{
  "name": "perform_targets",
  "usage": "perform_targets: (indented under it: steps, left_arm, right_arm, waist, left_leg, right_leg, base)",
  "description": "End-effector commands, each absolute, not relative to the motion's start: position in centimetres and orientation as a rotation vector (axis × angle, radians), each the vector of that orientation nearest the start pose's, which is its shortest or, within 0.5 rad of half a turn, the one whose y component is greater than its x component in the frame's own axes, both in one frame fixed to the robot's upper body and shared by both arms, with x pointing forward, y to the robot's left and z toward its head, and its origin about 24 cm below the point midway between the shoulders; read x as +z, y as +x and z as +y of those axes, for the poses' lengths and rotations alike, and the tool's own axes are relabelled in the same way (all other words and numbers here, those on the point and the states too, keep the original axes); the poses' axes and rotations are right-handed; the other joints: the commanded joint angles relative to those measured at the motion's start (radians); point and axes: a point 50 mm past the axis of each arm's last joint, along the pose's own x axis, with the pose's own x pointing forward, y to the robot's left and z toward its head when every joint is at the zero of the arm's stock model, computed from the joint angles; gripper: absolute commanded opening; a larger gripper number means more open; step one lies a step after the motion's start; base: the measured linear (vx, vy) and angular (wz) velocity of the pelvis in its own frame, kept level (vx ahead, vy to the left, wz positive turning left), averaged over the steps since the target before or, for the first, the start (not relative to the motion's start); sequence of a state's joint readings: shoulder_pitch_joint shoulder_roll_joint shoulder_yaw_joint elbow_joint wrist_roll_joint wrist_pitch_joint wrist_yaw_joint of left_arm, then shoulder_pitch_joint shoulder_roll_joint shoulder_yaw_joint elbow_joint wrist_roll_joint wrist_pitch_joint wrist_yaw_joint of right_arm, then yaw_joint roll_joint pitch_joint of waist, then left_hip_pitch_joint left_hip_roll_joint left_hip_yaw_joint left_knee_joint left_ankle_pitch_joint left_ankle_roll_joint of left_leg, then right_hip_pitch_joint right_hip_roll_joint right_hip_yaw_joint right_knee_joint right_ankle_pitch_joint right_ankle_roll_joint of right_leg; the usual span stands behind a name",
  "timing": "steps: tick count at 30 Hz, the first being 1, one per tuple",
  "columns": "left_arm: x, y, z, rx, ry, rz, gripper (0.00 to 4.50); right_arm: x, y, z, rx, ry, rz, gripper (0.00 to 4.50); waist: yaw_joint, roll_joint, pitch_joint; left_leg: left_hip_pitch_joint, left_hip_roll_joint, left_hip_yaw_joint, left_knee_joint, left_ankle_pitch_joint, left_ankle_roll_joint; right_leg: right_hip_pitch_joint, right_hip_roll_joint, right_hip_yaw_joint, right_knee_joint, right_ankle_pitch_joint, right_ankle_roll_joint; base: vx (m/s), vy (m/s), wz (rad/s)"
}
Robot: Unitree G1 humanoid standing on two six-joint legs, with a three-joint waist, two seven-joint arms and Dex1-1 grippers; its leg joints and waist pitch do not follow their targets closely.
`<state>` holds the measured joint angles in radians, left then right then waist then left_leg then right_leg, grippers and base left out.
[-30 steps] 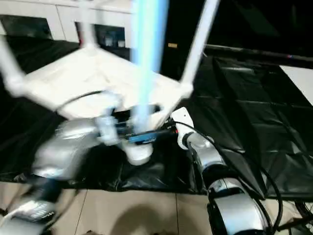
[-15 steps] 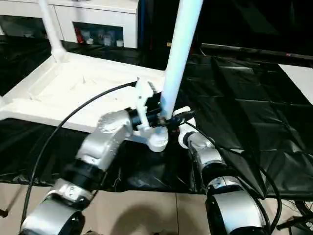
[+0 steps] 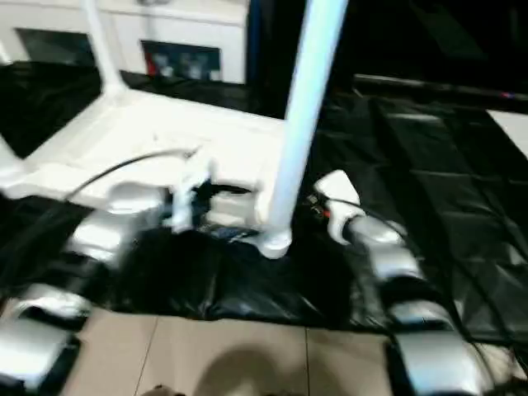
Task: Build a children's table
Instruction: Rotate leg to tighten
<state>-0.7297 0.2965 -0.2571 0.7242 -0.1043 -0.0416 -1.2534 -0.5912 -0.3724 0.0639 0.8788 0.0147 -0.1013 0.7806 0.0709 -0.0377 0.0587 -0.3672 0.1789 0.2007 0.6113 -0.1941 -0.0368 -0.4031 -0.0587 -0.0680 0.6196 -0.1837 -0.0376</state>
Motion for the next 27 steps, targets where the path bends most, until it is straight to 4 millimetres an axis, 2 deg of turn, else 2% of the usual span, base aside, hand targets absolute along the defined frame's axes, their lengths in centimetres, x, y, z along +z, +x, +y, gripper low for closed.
perform_targets:
  steps: [1, 2, 3, 4, 5, 6, 8, 9, 10, 11, 12, 13, 15, 18, 20, 23, 25, 27]
  left_arm:
    - [8.2, 34.0, 10.5, -1.441, 0.474, 0.245, 3.99]
    - [8.0, 34.2, 10.7, -1.426, 0.527, 0.266, 3.76]
    - [8.0, 34.4, 10.7, -1.412, 0.553, 0.275, 3.76]
    - [8.0, 34.6, 10.7, -1.403, 0.568, 0.280, 3.64]
    - [8.0, 34.7, 10.6, -1.403, 0.584, 0.294, 3.54]
    - [8.0, 34.7, 10.6, -1.403, 0.584, 0.294, 3.54]
    - [8.0, 34.9, 10.5, -1.399, 0.591, 0.298, 3.21]
    - [8.1, 35.0, 10.4, -1.398, 0.592, 0.298, 3.16]
    - [8.1, 35.2, 10.0, -1.397, 0.604, 0.292, 3.12]
    - [8.1, 35.2, 10.0, -1.398, 0.611, 0.292, 3.04]
    - [8.1, 35.3, 9.8, -1.400, 0.624, 0.291, 2.94]
    - [8.1, 35.4, 9.8, -1.402, 0.638, 0.296, 2.83]
    - [8.0, 35.5, 9.7, -1.412, 0.667, 0.310, 2.74]
    - [7.8, 35.6, 9.7, -1.415, 0.687, 0.325, 2.54]
    - [7.8, 35.7, 9.8, -1.411, 0.711, 0.335, 2.36]
    - [7.6, 35.8, 9.9, -1.397, 0.754, 0.348, 2.10]
    - [7.6, 36.0, 9.9, -1.381, 0.784, 0.349, 1.95]
    - [7.5, 36.1, 9.9, -1.366, 0.813, 0.347, 1.92]
  right_arm:
    - [4.3, 32.9, -20.1, 0.841, -0.315, 0.332, 3.17]
    - [4.4, 32.3, -20.5, 0.894, -0.318, 0.357, 3.17]
    - [4.6, 31.9, -21.0, 0.928, -0.329, 0.379, 3.17]
    - [4.8, 31.6, -21.3, 0.949, -0.337, 0.394, 3.17]
    - [5.2, 30.9, -22.1, 0.981, -0.349, 0.426, 3.33]
    - [5.2, 30.9, -22.1, 0.981, -0.349, 0.426, 3.33]
    - [5.7, 30.4, -22.4, 1.006, -0.352, 0.438, 3.52]
    - [5.9, 30.2, -22.6, 1.016, -0.352, 0.445, 3.60]
    - [6.2, 29.6, -23.1, 1.034, -0.355, 0.472, 3.71]
    - [6.2, 29.5, -23.1, 1.040, -0.357, 0.479, 3.81]
    - [6.4, 29.2, -23.3, 1.052, -0.359, 0.491, 3.87]
    - [6.4, 29.0, -23.3, 1.058, -0.359, 0.501, 3.92]
    - [6.6, 28.6, -23.4, 1.064, -0.357, 0.512, 4.08]
    - [6.8, 28.4, -23.3, 1.065, -0.355, 0.521, 4.30]
    - [6.9, 28.2, -23.3, 1.062, -0.357, 0.524, 4.45]
    - [5.6, 29.0, -23.1, 1.049, -0.345, 0.542, 4.50]
    - [4.4, 29.8, -22.9, 1.031, -0.338, 0.565, 4.50]
    - [3.5, 30.2, -22.9, 1.012, -0.338, 0.582, 4.50]
  waist:
    - [0.003, 0.011, -0.073]
    - [0.003, 0.011, -0.073]
    - [0.013, 0.007, -0.074]
    - [0.019, 0.008, -0.075]
    - [0.018, 0.010, -0.074]
    - [0.020, 0.007, -0.073]
    - [0.024, 0.009, -0.074]
    - [0.021, 0.005, -0.072]
    - [0.019, 0.010, -0.072]
    - [0.022, 0.007, -0.072]
    - [0.024, 0.007, -0.075]
    - [0.023, 0.005, -0.073]
    - [0.023, 0.008, -0.073]
    - [0.023, 0.007, -0.074]
    - [0.023, 0.012, -0.074]
    - [0.021, 0.013, -0.075]
    - [0.014, 0.015, -0.075]
    - [0.015, 0.015, -0.075]
  left_leg:
    - [0.019, 0.063, -0.024, -0.066, -0.156, 0.070]
    - [0.019, 0.063, -0.024, -0.066, -0.156, 0.070]
    - [0.020, 0.063, -0.025, -0.065, -0.158, 0.080]
    - [0.019, 0.064, -0.026, -0.065, -0.147, 0.082]
    - [0.015, 0.063, -0.027, -0.065, -0.145, 0.081]
    - [0.015, 0.061, -0.025, -0.064, -0.146, 0.084]
    - [0.015, 0.063, -0.028, -0.063, -0.147, 0.077]
    - [0.011, 0.060, -0.027, -0.063, -0.149, 0.080]
    - [0.009, 0.059, -0.029, -0.063, -0.149, 0.082]
    - [0.011, 0.056, -0.027, -0.062, -0.151, 0.088]
    - [0.016, 0.060, -0.028, -0.061, -0.152, 0.086]
    - [0.010, 0.057, -0.030, -0.062, -0.150, 0.091]
    - [0.011, 0.055, -0.030, -0.061, -0.152, 0.090]
    - [0.010, 0.058, -0.032, -0.062, -0.152, 0.088]
    - [0.011, 0.058, -0.032, -0.062, -0.153, 0.086]
    - [0.012, 0.060, -0.032, -0.062, -0.160, 0.080]
    - [0.014, 0.055, -0.031, -0.060, -0.175, 0.058]
    - [0.016, 0.059, -0.031, -0.061, -0.178, 0.053]
  right_leg:
    - [0.059, -0.087, 0.055, -0.065, -0.087, -0.245]
    - [0.059, -0.087, 0.055, -0.065, -0.087, -0.245]
    - [0.062, -0.087, 0.056, -0.066, -0.083, -0.232]
    - [0.063, -0.091, 0.056, -0.066, -0.081, -0.232]
    - [0.064, -0.092, 0.055, -0.065, -0.084, -0.235]
    - [0.065, -0.089, 0.055, -0.071, -0.091, -0.229]
    - [0.064, -0.097, 0.054, -0.070, -0.114, -0.236]
    - [0.066, -0.092, 0.052, -0.075, -0.126, -0.230]
    - [0.066, -0.094, 0.052, -0.074, -0.132, -0.231]
    - [0.066, -0.088, 0.051, -0.082, -0.139, -0.219]
    - [0.064, -0.092, 0.052, -0.077, -0.134, -0.222]
    - [0.066, -0.093, 0.050, -0.081, -0.157, -0.210]
    - [0.065, -0.091, 0.049, -0.085, -0.179, -0.199]
    - [0.065, -0.093, 0.048, -0.083, -0.170, -0.200]
    - [0.062, -0.092, 0.047, -0.084, -0.167, -0.208]
    - [0.061, -0.096, 0.048, -0.084, -0.158, -0.220]
    - [0.058, -0.095, 0.045, -0.086, -0.179, -0.238]
    - [0.058, -0.100, 0.047, -0.085, -0.178, -0.243]
  base:
    - [0.000, 0.000, 0.00]
    - [0.000, 0.000, 0.00]
    - [0.000, 0.000, 0.00]
    - [0.000, 0.000, 0.00]
    - [0.000, 0.000, 0.00]
    - [0.000, 0.000, 0.00]
    - [0.000, 0.000, 0.00]
    - [0.000, 0.000, 0.00]
    - [0.000, 0.000, 0.00]
    - [0.000, 0.000, 0.00]
    - [0.000, 0.000, 0.00]
    - [0.000, 0.000, 0.00]
    - [0.000, 0.000, 0.00]
    - [0.000, 0.000, 0.00]
    - [0.000, 0.000, 0.00]
    - [0.000, 0.000, 0.00]
    - [0.000, 0.000, 0.00]
    - [0.000, 0.000, 0.00]
